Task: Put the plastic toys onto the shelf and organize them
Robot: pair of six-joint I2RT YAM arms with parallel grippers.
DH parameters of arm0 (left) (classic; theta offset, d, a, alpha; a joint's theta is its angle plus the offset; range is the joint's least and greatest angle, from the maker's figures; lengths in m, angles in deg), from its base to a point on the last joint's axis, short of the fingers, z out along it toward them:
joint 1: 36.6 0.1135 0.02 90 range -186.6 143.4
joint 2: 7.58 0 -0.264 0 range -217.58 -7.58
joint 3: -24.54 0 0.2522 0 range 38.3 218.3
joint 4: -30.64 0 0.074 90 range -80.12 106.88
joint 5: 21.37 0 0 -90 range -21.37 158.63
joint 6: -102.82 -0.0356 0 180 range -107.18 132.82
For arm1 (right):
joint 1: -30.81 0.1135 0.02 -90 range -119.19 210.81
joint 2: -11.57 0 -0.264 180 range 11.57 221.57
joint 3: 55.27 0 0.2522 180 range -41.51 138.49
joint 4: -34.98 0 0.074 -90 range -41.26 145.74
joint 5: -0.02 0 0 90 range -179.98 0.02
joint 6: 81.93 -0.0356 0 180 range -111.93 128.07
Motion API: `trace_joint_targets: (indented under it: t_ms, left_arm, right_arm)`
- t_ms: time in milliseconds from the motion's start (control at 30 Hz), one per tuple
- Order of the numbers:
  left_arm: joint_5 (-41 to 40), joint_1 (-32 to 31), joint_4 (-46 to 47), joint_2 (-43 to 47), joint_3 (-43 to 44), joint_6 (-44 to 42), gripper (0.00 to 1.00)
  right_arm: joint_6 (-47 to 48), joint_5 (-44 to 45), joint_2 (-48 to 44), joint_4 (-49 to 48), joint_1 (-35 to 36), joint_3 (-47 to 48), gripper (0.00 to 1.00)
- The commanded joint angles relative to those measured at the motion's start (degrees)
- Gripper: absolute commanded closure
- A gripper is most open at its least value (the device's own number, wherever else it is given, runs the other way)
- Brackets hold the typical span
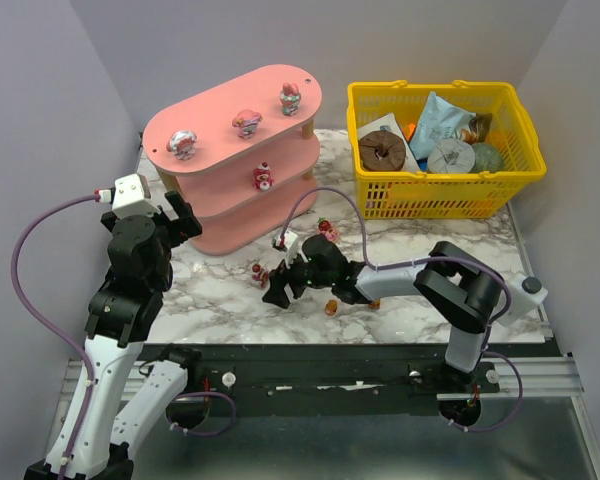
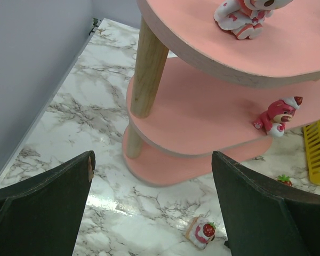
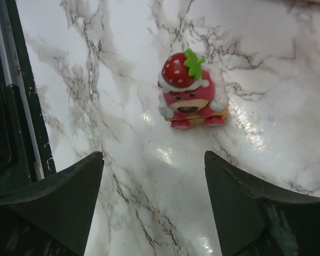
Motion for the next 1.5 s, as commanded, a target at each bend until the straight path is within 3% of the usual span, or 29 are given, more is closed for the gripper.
trace_joint_targets:
  t_ms: [0, 300, 633, 833, 967, 1000, 1100, 1467]
  left_arm:
    - [-0.10, 0.46, 1.23, 0.28, -0.50, -0.43, 0.01]
    - [-0.01, 0.55, 1.23, 0.10, -0.41, -0.69, 0.01]
    - [-0.10, 0.63, 1.14, -0.25, -0.24, -0.96, 0.01]
    - [-0.10, 0.63, 1.23, -0.34, -0.24, -0.96, 0.01]
    - [-0.10, 0.63, 1.23, -0.25, -0.24, -0.78, 0.01]
    - [-0.10, 0.72, 1.32, -0.25, -0.33, -0.78, 0.01]
    - [-0.01, 0.72, 1.14, -0.25, -0.24, -0.69, 0.01]
    - [-0.54, 0.72, 1.14, 0.27, -0.06, -0.60, 0.01]
  right_arm:
    - [4.55, 6.39, -0.60, 0.91, 0.26, 0.45, 0.09]
    - [13.96, 7.98, 6.70, 6.98, 0.26, 10.64, 0.02]
    - [13.71, 8.06, 11.97, 6.28, 0.18, 13.29, 0.05]
    - [12.39, 7.80, 11.80, 1.18, 0.26, 11.00, 0.23]
    - [11.68, 7.36, 10.57, -1.01, 0.53, 9.43, 0.48]
    - [11.60, 7.36, 10.13, -1.28, 0.53, 9.24, 0.59]
    - [9.23, 8.32, 7.94, -0.41, 0.79, 9.42, 0.69]
    - [6.41, 14.56, -1.82, 8.81, 1.67, 13.54, 0.74]
